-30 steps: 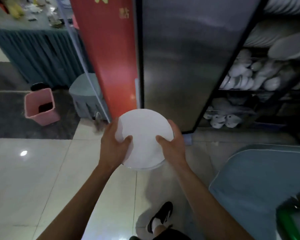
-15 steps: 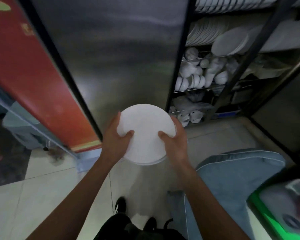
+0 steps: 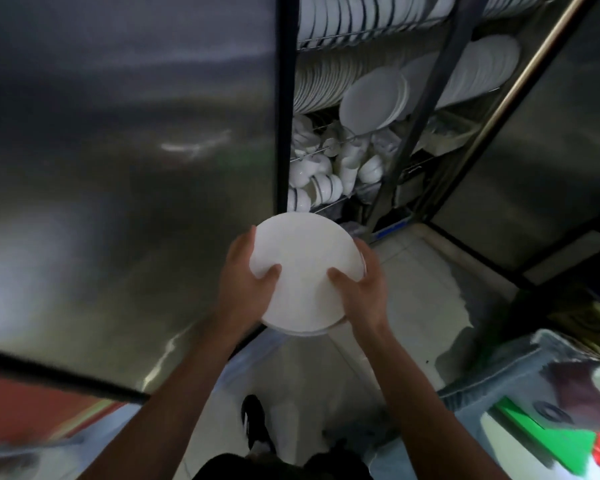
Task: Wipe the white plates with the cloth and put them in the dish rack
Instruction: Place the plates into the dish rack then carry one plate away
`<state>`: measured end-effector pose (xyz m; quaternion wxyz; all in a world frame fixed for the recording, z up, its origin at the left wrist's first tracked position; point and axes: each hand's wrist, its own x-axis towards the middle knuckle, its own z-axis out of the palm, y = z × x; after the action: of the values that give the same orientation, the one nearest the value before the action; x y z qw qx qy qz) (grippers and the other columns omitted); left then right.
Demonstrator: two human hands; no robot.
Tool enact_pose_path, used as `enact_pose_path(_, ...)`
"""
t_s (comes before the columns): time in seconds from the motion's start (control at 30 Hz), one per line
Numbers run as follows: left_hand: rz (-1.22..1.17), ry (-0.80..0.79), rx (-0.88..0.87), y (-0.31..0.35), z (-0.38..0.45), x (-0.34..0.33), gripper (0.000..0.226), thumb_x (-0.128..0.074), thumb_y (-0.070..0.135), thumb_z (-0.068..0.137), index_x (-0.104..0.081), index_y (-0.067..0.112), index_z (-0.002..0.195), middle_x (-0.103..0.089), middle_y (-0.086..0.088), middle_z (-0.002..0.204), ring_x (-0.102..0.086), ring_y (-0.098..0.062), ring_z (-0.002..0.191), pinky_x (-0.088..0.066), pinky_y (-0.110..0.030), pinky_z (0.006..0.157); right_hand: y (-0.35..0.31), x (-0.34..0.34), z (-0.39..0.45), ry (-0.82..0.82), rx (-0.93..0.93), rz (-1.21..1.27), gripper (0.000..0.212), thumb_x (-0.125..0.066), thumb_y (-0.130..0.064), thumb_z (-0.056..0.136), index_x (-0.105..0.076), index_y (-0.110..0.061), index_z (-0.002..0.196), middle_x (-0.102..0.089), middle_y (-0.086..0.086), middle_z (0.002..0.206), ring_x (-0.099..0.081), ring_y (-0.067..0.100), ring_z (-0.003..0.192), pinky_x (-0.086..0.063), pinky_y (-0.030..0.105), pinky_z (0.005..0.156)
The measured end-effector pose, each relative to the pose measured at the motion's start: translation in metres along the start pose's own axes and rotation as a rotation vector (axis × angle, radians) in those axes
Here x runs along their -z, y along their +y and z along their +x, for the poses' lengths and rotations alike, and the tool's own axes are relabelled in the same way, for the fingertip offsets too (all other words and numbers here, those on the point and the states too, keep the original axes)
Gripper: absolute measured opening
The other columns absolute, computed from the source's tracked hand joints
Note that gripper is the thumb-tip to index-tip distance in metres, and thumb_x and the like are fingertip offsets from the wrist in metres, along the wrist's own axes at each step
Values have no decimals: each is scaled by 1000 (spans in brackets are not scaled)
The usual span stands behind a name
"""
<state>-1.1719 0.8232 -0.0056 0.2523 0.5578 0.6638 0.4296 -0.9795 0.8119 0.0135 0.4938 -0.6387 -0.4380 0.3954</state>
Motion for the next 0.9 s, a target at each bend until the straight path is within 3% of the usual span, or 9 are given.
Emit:
enact_pose_path(0.13, 0, -85, -35, 10, 59, -32, 81, -76, 18, 84, -35, 21, 154, -39, -5, 155, -38, -20, 138, -29, -28, 108, -6, -2, 42, 123, -56, 29, 70, -75, -25, 77, -47, -39, 140, -56, -19, 129, -56, 12, 116, -52, 32, 83)
enact_pose_path(0.2, -18, -151, -69, 14, 81, -48, 82, -76, 19, 84, -35, 23, 154, -40, -4, 153, -40, -16, 134, -32, -29, 107, -7, 1, 59, 180, -87, 59, 67, -76, -21, 79, -48, -43, 137, -56, -26, 122, -58, 13, 113, -53, 32, 82)
enact_pose_path(0.33, -60, -247, -110, 24, 120, -84, 81, -76, 18, 82, -36, 24, 153, -40, 2, 152, -35, 0, 125, -33, -26, 104, -3, 15, 95, 262, -125, 97, 59, -77, -18, 78, -57, -43, 128, -61, -20, 120, -60, 10, 106, -58, 39, 82)
enact_pose_path(0.43, -72, -295, -148, 35, 146, -115, 81, -75, 25, 78, -39, 24, 151, -44, 5, 145, -37, 4, 121, -33, -23, 103, 1, 28, 126, 333, -160, 135, 62, -78, -16, 77, -59, -45, 127, -61, -26, 116, -59, 6, 104, -57, 32, 77)
enact_pose_path(0.53, -88, -350, -155, 49, 171, -148, 82, -69, 33, 75, -40, 24, 151, -45, 3, 145, -41, -1, 125, -35, -25, 105, 5, 44, 158, 369, -176, 185, 62, -79, -14, 76, -61, -45, 126, -64, -28, 111, -62, 2, 99, -54, 23, 69)
enact_pose_path(0.67, -112, -391, -153, 69, 201, -191, 81, -69, 36, 75, -40, 27, 150, -45, 5, 147, -43, -4, 128, -37, -28, 107, 4, 67, 198, 383, -182, 218, 60, -79, -18, 76, -60, -54, 121, -62, -37, 107, -61, 1, 98, -53, 21, 69)
enact_pose_path(0.8, -121, -416, -149, 91, 224, -230, 81, -70, 36, 75, -41, 28, 150, -45, 14, 139, -43, 3, 123, -34, -11, 100, 7, 91, 236, 416, -169, 247, 61, -80, -20, 75, -61, -52, 123, -65, -29, 113, -64, 2, 99, -59, 31, 75)
enact_pose_path(0.9, -124, -435, -159, 104, 236, -253, 81, -70, 31, 75, -42, 23, 151, -48, 3, 144, -46, -9, 129, -38, -26, 107, 10, 105, 256, 425, -137, 243, 60, -79, -18, 75, -62, -50, 123, -67, -24, 116, -64, -2, 97, -59, 29, 74)
